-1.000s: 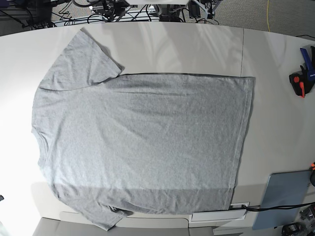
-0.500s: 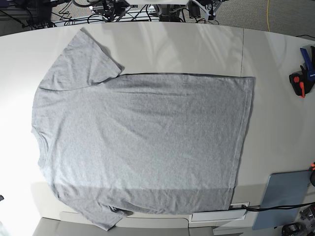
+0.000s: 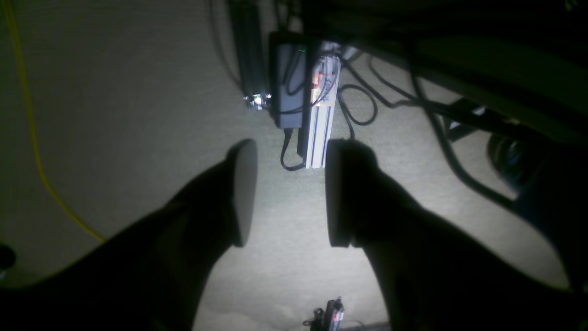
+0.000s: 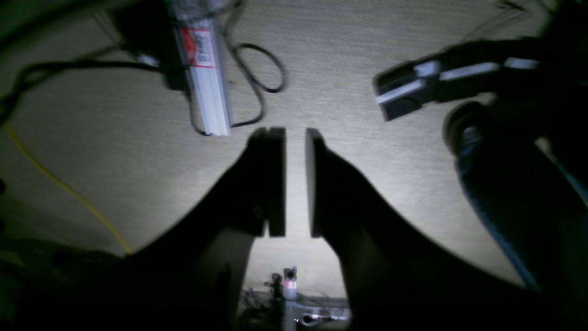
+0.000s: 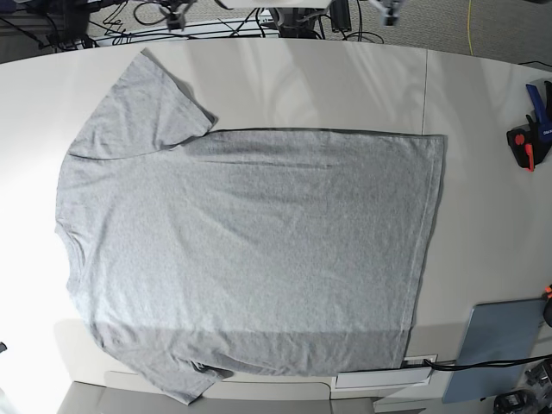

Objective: Fold the T-shirt properly

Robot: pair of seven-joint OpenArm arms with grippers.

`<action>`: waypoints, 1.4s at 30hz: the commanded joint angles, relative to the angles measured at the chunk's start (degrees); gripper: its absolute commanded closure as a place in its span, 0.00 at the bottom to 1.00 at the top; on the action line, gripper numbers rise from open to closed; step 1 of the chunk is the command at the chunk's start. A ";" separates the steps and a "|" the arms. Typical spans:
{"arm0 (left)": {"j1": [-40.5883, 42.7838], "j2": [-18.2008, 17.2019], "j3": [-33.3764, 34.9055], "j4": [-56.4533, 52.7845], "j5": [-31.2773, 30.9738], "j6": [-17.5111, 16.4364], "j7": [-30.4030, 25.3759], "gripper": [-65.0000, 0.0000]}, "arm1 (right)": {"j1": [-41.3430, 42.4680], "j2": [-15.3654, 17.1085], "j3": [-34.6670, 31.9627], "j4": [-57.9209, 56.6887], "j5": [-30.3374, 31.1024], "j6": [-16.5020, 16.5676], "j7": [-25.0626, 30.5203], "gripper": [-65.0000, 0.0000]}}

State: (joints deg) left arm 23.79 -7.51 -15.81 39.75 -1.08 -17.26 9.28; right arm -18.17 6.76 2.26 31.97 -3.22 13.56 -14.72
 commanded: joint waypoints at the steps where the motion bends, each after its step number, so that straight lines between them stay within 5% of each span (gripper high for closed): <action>1: 1.90 -1.18 -0.07 2.38 -1.79 -0.87 1.25 0.61 | -1.81 0.87 0.09 2.73 0.22 0.33 -1.05 0.87; 5: 8.68 -4.15 -0.07 13.20 -6.86 -1.03 7.34 0.61 | -9.86 3.61 0.04 16.00 4.11 0.33 -6.45 0.87; 13: 24.70 -9.79 -0.07 35.89 -15.15 -1.07 7.50 0.61 | -28.63 10.97 0.04 45.35 11.39 0.33 -8.81 0.87; 19: 33.64 -15.96 -0.11 52.06 -15.65 -1.01 8.92 0.61 | -40.44 19.56 0.09 65.55 13.00 0.35 -12.74 0.87; 31: 35.52 -26.18 -0.11 78.01 -2.45 -0.83 16.83 0.61 | -46.45 28.15 0.11 94.42 -5.60 0.07 -19.50 0.87; 35: 35.04 -28.94 -0.11 84.41 2.93 -0.94 16.28 0.61 | -45.90 28.65 0.11 100.24 -13.25 -3.65 -19.45 0.87; 42: 29.18 -33.59 -0.02 87.01 5.60 -7.37 13.03 0.61 | -40.50 28.63 0.11 101.96 -21.57 -4.39 -25.94 0.87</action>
State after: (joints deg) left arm 52.73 -40.32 -15.44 126.13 4.43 -25.41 22.83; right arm -58.19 34.94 2.09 133.08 -24.18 9.87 -41.39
